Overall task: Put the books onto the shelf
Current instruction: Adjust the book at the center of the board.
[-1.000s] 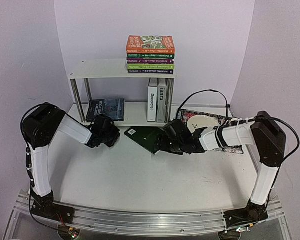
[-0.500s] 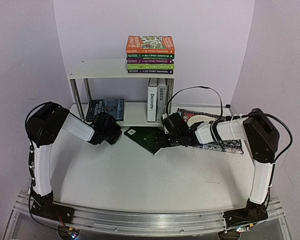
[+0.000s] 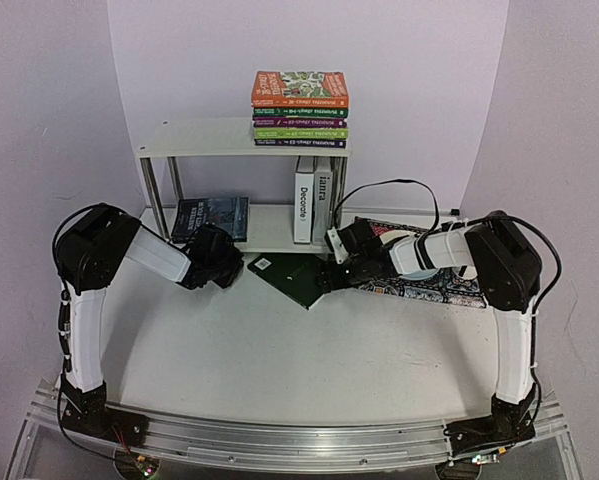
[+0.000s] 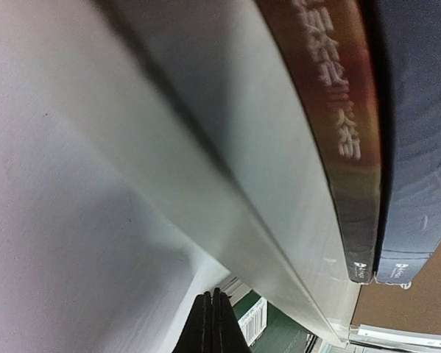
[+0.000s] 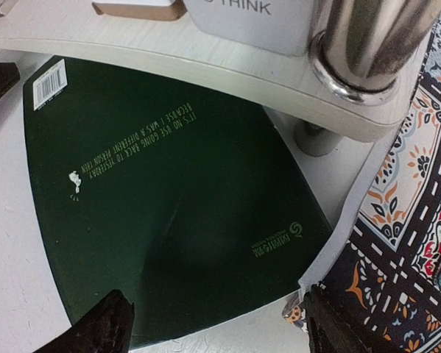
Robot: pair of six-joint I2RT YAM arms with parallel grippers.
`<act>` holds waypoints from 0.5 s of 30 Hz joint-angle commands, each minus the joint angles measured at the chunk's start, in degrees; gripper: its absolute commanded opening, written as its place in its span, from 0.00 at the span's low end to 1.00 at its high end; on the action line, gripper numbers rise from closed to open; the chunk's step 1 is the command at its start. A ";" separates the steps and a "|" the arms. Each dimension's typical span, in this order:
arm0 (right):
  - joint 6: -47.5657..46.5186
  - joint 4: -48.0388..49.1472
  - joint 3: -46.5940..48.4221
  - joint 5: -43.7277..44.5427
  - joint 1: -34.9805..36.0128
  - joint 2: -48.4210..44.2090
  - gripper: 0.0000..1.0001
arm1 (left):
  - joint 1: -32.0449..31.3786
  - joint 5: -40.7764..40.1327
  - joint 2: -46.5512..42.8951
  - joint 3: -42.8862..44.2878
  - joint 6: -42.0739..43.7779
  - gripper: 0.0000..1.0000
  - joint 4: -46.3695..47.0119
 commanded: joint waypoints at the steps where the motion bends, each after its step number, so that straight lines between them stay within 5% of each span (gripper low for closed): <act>1: -3.00 -0.30 3.00 -1.73 -0.80 1.60 0.81 | -0.63 2.12 1.36 1.50 -1.11 0.00 0.27; 15: -2.39 3.30 3.96 -5.42 -3.94 4.65 0.82 | -0.74 3.13 2.39 2.39 -1.38 0.00 0.27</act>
